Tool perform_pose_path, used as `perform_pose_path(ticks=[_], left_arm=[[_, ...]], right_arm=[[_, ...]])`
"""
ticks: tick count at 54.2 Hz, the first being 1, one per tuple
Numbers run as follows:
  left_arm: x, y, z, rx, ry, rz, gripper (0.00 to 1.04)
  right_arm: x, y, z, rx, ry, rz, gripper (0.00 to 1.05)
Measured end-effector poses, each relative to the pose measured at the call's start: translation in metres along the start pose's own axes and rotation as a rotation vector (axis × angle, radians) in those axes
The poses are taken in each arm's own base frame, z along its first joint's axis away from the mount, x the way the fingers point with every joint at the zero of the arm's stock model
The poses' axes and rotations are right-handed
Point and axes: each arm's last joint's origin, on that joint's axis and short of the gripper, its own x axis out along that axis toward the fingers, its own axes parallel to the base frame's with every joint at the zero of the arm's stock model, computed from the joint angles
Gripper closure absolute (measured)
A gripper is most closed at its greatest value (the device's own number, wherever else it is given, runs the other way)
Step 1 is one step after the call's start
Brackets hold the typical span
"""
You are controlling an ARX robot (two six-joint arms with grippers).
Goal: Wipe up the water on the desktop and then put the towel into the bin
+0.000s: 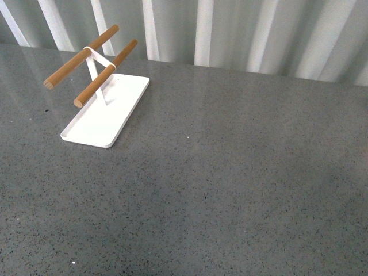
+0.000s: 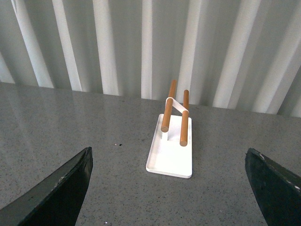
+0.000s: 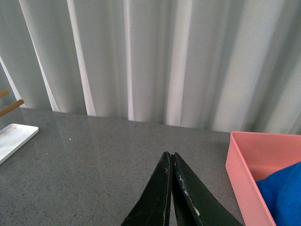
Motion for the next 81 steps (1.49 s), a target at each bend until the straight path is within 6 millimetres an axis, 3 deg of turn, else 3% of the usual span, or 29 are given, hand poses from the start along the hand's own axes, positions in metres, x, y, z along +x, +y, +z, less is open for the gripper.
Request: perform_pose_path(ticks=[26, 54, 75, 81], left_arm=[[0.000, 0.000, 0.000, 0.000, 0.000, 0.000, 0.07], [0.000, 0.000, 0.000, 0.000, 0.000, 0.000, 0.07], [0.000, 0.000, 0.000, 0.000, 0.000, 0.000, 0.07], [0.000, 0.000, 0.000, 0.000, 0.000, 0.000, 0.07]], right_arm=[[-0.014, 0.000, -0.018, 0.001, -0.014, 0.000, 1.02], [-0.031, 0.000, -0.021, 0.003, -0.013, -0.002, 1.02], [-0.031, 0.000, -0.021, 0.003, -0.012, -0.001, 1.02], [-0.031, 0.000, -0.021, 0.003, -0.012, -0.001, 0.86]])
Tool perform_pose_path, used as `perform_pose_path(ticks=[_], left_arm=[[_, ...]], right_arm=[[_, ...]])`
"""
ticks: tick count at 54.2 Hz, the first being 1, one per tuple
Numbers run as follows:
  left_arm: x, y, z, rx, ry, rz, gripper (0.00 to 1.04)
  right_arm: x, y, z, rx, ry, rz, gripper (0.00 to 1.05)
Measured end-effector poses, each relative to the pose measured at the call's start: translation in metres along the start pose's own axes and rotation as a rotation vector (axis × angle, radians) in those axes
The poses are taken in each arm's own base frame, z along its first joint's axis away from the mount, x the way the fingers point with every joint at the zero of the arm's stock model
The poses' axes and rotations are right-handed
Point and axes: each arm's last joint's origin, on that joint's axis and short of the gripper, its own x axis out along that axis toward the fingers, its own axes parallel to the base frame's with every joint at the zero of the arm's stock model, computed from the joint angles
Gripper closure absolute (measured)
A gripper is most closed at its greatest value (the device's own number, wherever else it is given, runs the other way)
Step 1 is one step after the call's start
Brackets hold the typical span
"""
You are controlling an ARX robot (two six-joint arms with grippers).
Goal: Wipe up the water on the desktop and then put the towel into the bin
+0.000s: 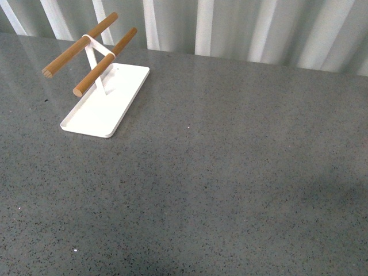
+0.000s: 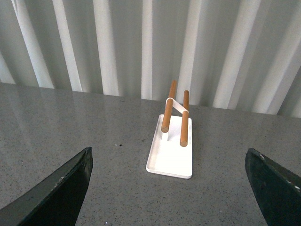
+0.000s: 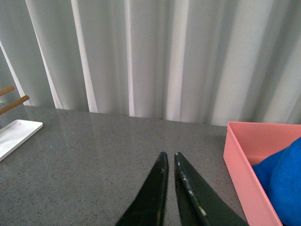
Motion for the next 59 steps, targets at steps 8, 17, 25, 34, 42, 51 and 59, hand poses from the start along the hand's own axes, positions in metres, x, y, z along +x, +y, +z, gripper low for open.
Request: perform_pose_path(ticks=[8, 17, 25, 34, 42, 51, 59], left_arm=[[0.0000, 0.0000, 0.0000, 0.000, 0.000, 0.000, 0.07], [0.0000, 0.0000, 0.0000, 0.000, 0.000, 0.000, 0.07], [0.0000, 0.0000, 0.0000, 0.000, 0.000, 0.000, 0.07], [0.0000, 0.0000, 0.0000, 0.000, 0.000, 0.000, 0.07], [0.0000, 0.0000, 0.0000, 0.000, 0.000, 0.000, 0.07], [0.0000, 0.0000, 0.0000, 0.000, 0.000, 0.000, 0.07], [0.0000, 0.0000, 0.0000, 0.000, 0.000, 0.000, 0.07]], right_arm=[[0.0000, 0.0000, 0.0000, 0.000, 0.000, 0.000, 0.59], [0.0000, 0.0000, 0.0000, 0.000, 0.000, 0.000, 0.30], [0.0000, 0.0000, 0.0000, 0.001, 0.000, 0.000, 0.05], [0.0000, 0.0000, 0.0000, 0.001, 0.000, 0.000, 0.07], [0.0000, 0.0000, 0.0000, 0.001, 0.000, 0.000, 0.07], [0.0000, 0.0000, 0.0000, 0.001, 0.000, 0.000, 0.07], [0.0000, 0.0000, 0.0000, 0.001, 0.000, 0.000, 0.07]])
